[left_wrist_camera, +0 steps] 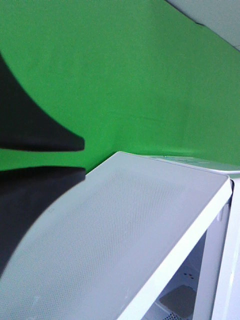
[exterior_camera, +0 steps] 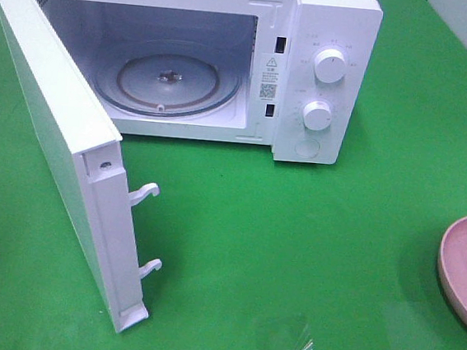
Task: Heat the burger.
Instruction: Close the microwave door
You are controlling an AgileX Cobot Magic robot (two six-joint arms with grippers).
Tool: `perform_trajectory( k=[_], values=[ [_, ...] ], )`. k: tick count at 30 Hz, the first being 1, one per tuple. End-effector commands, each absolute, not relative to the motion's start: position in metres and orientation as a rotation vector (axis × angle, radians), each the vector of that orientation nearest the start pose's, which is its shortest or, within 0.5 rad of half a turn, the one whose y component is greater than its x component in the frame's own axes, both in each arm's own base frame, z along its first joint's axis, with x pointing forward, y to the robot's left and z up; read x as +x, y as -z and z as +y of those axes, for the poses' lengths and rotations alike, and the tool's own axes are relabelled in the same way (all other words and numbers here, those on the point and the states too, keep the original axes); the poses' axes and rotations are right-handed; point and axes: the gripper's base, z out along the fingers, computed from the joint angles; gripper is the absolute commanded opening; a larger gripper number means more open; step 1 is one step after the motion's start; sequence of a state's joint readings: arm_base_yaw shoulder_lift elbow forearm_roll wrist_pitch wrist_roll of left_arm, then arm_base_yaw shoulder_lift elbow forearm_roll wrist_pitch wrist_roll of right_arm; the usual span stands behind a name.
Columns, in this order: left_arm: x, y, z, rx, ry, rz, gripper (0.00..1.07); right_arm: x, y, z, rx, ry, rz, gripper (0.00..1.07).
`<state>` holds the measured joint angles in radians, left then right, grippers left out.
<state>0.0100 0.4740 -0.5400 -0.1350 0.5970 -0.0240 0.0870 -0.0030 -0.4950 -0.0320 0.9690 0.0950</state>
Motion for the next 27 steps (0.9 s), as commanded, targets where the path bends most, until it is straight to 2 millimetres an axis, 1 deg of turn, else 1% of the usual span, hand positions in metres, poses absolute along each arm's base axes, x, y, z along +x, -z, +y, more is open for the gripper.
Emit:
perform_trajectory(
  k=[1,2,3,5,6,9,10,11,13,16,17,18,20,21,22,27],
  values=[
    [0.115,-0.307,-0.004,-0.09,0.128,1.988,0.0,-0.005,-0.283,-0.003,0.006,-0.076,1.921,0.76],
    [0.115,-0.307,-0.004,-0.09,0.128,1.988,0.0,-0.005,-0.283,-0.003,0.006,-0.076,1.921,0.76],
    [0.123,-0.305,-0.003,-0.072,0.106,1.964,0.0,-0.005,-0.283,-0.003,0.006,-0.076,1.921,0.76],
    [0.127,-0.303,-0.003,-0.068,0.097,1.945,0.0,-0.005,-0.283,-0.003,0.006,-0.076,1.921,0.76],
    [0.132,-0.298,-0.002,-0.072,0.088,1.917,0.0,-0.005,-0.283,-0.003,0.006,-0.076,1.921,0.76],
    [0.137,-0.294,-0.001,-0.081,0.081,1.88,0.0,-0.005,-0.283,-0.003,0.006,-0.076,1.921,0.76],
    [0.141,-0.288,0.0,-0.089,0.073,1.837,0.0,-0.005,-0.283,-0.003,0.006,-0.076,1.921,0.76],
    [0.141,-0.288,0.0,-0.089,0.073,1.837,0.0,-0.005,-0.283,-0.003,0.006,-0.076,1.921,0.76],
    [0.146,-0.274,0.003,-0.103,0.053,1.762,0.0,-0.005,-0.283,-0.003,0.006,-0.076,1.921,0.76],
    [0.148,-0.271,0.003,-0.106,0.048,1.743,0.0,-0.005,-0.283,-0.003,0.006,-0.076,1.921,0.76],
    [0.15,-0.265,0.004,-0.113,0.04,1.72,0.0,-0.005,-0.283,-0.003,0.006,-0.076,1.921,0.76],
    [0.15,-0.265,0.004,-0.113,0.04,1.72,0.0,-0.005,-0.283,-0.003,0.006,-0.076,1.921,0.76],
    [0.155,-0.25,0.006,-0.117,0.021,1.691,0.0,-0.005,-0.283,-0.003,0.006,-0.076,1.921,0.76],
    [0.155,-0.25,0.006,-0.117,0.021,1.691,0.0,-0.005,-0.283,-0.003,0.006,-0.076,1.921,0.76],
    [0.158,-0.245,0.006,-0.116,0.014,1.674,0.0,-0.005,-0.283,-0.003,0.006,-0.076,1.921,0.76],
    [0.165,-0.24,0.006,-0.099,0.011,1.678,0.0,-0.005,-0.283,-0.003,0.006,-0.076,1.921,0.76]
  ],
)
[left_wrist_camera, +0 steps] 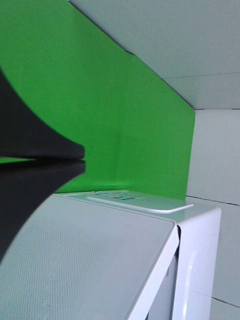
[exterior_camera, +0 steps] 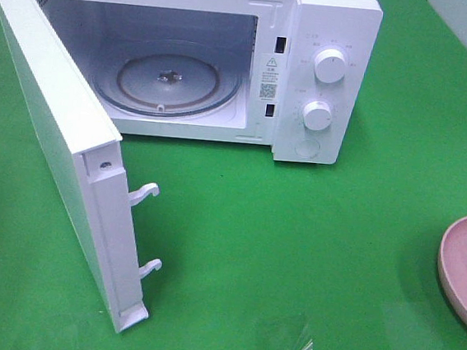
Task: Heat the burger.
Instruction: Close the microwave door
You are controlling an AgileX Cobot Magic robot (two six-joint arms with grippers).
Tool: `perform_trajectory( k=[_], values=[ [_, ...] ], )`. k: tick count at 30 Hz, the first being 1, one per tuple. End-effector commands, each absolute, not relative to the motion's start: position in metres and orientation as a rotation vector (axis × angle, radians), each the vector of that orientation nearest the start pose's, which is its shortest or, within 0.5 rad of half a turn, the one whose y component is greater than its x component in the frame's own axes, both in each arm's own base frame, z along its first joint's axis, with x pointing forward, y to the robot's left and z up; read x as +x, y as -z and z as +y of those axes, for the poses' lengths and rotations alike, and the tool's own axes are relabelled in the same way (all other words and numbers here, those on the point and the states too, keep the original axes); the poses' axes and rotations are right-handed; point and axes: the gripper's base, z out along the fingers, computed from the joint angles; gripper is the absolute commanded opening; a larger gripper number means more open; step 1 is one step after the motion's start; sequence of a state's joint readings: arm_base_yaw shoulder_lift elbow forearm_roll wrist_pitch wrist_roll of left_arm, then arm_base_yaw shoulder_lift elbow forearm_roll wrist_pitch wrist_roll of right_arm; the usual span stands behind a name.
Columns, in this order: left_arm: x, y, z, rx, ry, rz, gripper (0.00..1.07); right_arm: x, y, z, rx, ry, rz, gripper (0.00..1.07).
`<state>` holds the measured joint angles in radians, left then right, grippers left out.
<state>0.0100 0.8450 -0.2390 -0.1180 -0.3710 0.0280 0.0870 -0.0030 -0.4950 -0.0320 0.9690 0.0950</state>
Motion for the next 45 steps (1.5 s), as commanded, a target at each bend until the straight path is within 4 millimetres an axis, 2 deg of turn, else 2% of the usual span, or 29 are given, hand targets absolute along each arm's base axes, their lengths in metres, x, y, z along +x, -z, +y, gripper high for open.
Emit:
perform_trajectory(
  k=[1,6,11,13,17,20,26,30,33,45],
  values=[
    [0.171,-0.236,0.004,-0.069,0.013,1.683,0.0,-0.005,-0.283,-0.003,0.006,-0.076,1.921,0.76],
    [0.187,-0.219,-0.003,-0.012,0.078,1.737,0.0,-0.005,-0.283,-0.003,0.006,-0.076,1.921,0.76],
    [0.193,-0.213,-0.007,0.024,0.115,1.744,0.0,-0.005,-0.283,-0.003,0.006,-0.076,1.921,0.76],
    [0.201,-0.207,-0.013,0.108,0.14,1.729,0.0,-0.005,-0.283,-0.003,0.006,-0.076,1.921,0.76],
    [0.21,-0.201,-0.016,0.138,0.181,1.741,0.0,-0.005,-0.283,-0.003,0.006,-0.076,1.921,0.76],
    [0.212,-0.2,-0.018,0.154,0.194,1.738,0.0,-0.005,-0.283,-0.003,0.006,-0.076,1.921,0.76],
    [0.231,-0.2,-0.035,0.271,0.274,1.736,0.0,-0.005,-0.283,-0.003,0.006,-0.076,1.921,0.76],
    [0.236,-0.198,-0.041,0.292,0.296,1.744,0.0,-0.005,-0.283,-0.003,0.006,-0.076,1.921,0.76],
    [0.241,-0.195,-0.054,0.336,0.334,1.752,0.0,-0.005,-0.283,-0.003,0.006,-0.076,1.921,0.76],
    [0.253,-0.186,-0.073,0.371,0.388,1.779,0.0,-0.005,-0.283,-0.003,0.006,-0.076,1.921,0.76]
  ],
)
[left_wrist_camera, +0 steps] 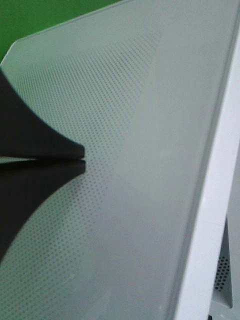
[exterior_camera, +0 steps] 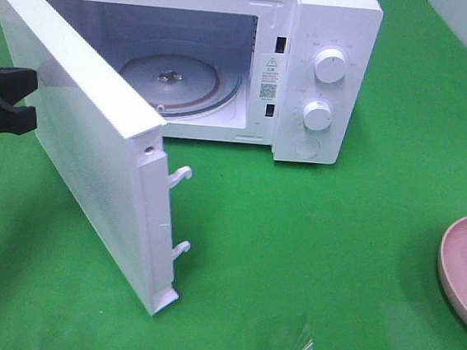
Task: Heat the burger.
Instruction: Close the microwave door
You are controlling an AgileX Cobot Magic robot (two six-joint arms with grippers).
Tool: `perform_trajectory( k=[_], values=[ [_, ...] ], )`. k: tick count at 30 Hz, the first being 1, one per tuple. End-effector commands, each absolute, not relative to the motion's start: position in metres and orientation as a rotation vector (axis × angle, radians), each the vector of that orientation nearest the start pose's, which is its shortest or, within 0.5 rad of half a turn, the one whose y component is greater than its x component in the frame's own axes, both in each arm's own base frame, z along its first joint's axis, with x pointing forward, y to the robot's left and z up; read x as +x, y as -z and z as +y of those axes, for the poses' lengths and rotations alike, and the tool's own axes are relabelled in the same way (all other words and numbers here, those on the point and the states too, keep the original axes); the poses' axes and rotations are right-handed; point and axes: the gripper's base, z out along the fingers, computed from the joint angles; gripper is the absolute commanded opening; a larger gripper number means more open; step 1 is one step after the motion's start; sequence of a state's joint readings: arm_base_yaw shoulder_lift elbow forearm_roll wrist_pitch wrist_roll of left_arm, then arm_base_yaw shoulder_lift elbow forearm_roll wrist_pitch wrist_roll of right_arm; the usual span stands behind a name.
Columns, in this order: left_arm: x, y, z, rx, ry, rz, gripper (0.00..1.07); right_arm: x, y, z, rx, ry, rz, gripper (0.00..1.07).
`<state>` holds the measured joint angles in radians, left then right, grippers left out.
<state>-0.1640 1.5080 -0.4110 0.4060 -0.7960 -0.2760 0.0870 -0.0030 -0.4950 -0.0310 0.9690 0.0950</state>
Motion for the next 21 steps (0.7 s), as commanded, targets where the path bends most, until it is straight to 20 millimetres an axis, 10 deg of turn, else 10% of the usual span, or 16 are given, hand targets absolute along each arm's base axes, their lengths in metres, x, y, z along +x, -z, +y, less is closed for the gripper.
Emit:
perform_trajectory(
  k=[1,21],
  values=[
    [0.255,-0.185,-0.076,0.369,0.396,1.782,0.0,-0.005,-0.283,-0.003,0.006,-0.076,1.921,0.76],
    [0.283,-0.18,-0.118,0.403,0.479,1.775,0.0,-0.005,-0.283,-0.003,0.006,-0.076,1.921,0.76]
  ],
)
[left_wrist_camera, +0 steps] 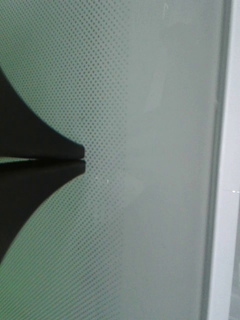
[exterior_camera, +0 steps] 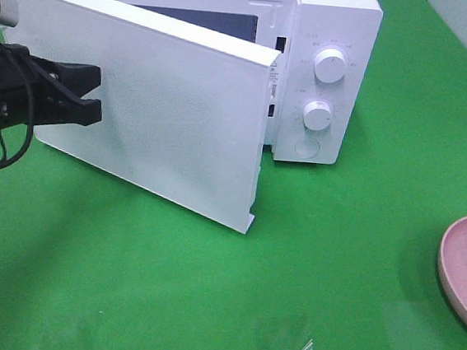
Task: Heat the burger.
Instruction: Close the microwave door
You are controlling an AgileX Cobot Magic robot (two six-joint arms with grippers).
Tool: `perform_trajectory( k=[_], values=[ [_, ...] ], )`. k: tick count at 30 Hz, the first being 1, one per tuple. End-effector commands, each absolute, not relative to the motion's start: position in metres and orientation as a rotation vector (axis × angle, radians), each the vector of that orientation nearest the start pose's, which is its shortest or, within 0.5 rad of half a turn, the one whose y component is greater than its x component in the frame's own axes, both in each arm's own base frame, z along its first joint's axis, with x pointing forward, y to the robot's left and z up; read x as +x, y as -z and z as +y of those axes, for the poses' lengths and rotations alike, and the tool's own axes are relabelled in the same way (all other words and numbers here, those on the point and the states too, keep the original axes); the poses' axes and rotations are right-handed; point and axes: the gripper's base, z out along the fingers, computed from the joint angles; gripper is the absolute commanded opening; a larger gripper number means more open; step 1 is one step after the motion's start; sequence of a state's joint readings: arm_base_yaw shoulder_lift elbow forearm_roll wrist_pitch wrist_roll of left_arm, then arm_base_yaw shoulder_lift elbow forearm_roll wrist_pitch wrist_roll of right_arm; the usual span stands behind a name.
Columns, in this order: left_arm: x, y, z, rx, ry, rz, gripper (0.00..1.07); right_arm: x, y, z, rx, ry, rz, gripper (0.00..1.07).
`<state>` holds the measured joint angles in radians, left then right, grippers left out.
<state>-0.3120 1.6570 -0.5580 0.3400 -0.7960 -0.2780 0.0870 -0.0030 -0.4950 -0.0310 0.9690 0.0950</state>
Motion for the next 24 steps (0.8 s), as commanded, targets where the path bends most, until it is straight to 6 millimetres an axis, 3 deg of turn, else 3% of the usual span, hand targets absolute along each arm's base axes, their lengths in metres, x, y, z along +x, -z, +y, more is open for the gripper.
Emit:
perform_trajectory(
  k=[1,8,16,24],
  values=[
    [0.286,-0.179,-0.123,0.406,0.488,1.774,0.0,-0.005,-0.283,-0.003,0.006,-0.076,1.921,0.76],
    [0.294,-0.179,-0.14,0.42,0.513,1.768,0.0,-0.005,-0.283,-0.003,0.006,-0.076,1.921,0.76],
    [0.32,-0.178,-0.176,0.442,0.521,1.783,0.0,-0.005,-0.283,-0.003,0.006,-0.076,1.921,0.75],
    [0.337,-0.177,-0.195,0.448,0.538,1.764,0.0,-0.005,-0.283,-0.003,0.006,-0.076,1.921,0.75]
  ],
)
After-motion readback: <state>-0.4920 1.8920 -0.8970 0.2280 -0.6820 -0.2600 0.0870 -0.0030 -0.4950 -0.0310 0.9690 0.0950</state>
